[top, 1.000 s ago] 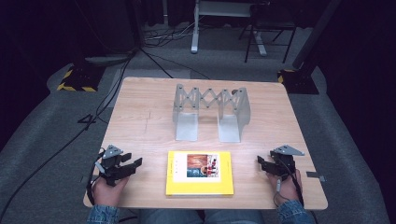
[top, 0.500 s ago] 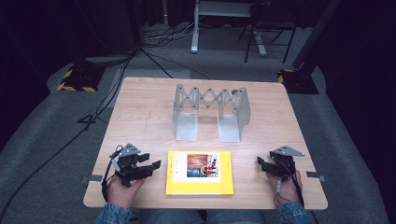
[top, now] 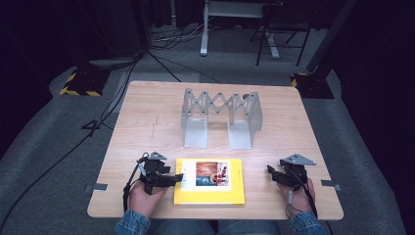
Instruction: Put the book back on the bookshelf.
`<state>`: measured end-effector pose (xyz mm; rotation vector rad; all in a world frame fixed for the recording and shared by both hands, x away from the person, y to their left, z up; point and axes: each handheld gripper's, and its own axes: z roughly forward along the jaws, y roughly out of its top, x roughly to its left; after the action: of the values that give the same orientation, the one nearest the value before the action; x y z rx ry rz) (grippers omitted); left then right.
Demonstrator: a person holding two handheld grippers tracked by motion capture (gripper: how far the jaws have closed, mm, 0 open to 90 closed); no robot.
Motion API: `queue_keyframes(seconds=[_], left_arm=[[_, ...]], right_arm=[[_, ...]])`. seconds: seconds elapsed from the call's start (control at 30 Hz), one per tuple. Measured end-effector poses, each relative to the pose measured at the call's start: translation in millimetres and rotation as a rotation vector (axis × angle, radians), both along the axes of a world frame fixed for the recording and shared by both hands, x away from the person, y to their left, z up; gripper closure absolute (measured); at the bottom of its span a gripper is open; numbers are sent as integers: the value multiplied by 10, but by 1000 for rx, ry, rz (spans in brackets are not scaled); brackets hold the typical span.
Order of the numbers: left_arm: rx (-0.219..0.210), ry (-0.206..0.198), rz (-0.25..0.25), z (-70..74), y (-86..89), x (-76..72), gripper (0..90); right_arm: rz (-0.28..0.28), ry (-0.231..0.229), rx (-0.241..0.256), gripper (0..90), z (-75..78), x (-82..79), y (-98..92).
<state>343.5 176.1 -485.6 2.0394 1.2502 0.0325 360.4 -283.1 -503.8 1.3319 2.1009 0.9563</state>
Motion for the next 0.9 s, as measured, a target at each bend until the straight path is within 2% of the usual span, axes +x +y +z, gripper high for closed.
queue_keyframes(seconds=[0.17, 0.23, 0.27, 0.3, 0.33, 0.43, 0.5, 0.67, 0.7, 0.83, 0.9], left_arm=[[-9, 16, -3, -28, 6, 29, 332], [-17, 16, -14, -37, -4, 33, 337], [-17, 16, -14, -37, -4, 33, 340], [-13, 18, -23, -35, -9, 35, 343], [-19, 14, -29, -40, -21, 35, 343], [-24, 11, -52, -46, -73, 24, 354], [-27, 14, -66, -47, -99, 18, 363], [-22, 16, -57, -42, -119, 14, 360], [-22, 21, -57, -39, -117, 15, 361], [-25, 21, -48, -40, -127, 12, 361], [-18, 22, -49, -36, -130, 13, 361]], right_arm=[[21, 22, 9, 427, 15, -14, 113], [58, 46, 22, 438, 32, -47, 262], [58, 46, 22, 438, 32, -47, 262], [82, 54, 11, 440, 46, -73, 364], [82, 54, 11, 440, 46, -73, 364], [124, 79, 3, 445, 63, -118, 537], [148, 79, -13, 444, 65, -141, 608], [189, 77, -21, 440, 64, -185, 732], [202, 71, -24, 475, 61, -203, 783], [190, 73, -25, 501, 69, -228, 810], [183, 56, -15, 507, 51, -252, 808]])
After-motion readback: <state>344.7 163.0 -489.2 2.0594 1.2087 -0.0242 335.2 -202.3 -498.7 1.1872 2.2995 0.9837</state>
